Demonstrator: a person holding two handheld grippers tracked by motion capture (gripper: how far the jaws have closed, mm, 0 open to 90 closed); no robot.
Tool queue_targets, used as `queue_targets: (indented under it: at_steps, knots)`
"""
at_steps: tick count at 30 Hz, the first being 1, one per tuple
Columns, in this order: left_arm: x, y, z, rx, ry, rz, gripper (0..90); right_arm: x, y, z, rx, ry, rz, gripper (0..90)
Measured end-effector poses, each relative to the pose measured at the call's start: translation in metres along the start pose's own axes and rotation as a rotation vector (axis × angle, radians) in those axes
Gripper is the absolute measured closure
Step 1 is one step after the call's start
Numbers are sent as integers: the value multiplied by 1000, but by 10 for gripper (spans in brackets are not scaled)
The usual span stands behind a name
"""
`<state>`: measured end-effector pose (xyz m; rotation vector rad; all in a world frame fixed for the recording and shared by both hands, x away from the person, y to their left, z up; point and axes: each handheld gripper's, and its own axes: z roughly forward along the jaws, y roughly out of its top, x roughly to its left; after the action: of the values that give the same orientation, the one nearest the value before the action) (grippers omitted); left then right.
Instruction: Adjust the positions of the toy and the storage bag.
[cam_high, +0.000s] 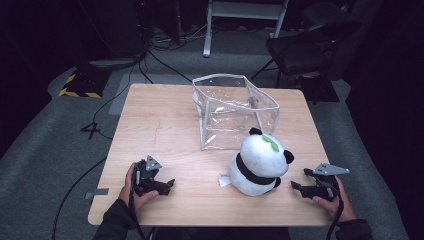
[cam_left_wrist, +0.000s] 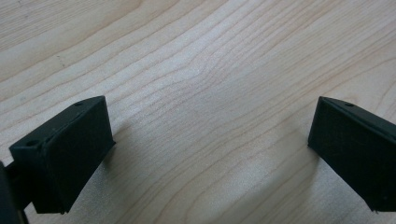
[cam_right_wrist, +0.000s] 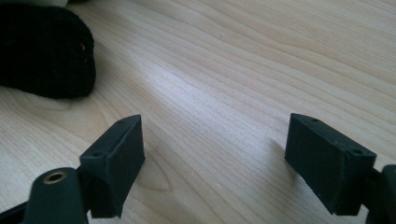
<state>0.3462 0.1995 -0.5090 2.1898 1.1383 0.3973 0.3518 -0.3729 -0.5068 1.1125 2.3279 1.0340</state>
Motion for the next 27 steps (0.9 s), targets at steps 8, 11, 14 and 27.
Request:
queue_targets:
  at_steps: [8, 11, 14, 27]
  knots:
    - [0, 0, 0, -4, -2, -3, 0, 0, 0, 0, 1, -3, 0, 193]
    - [0, 0, 0, -5, -5, -1, 0, 0, 0, 0, 1, -4, 0, 190]
    - [0, -1, 0, -7, -3, 5, 1, 0, 0, 1, 4, -8, 2, 168]
    - [1, -1, 0, -6, -11, 15, 1, 1, 1, 2, 11, -10, 5, 142]
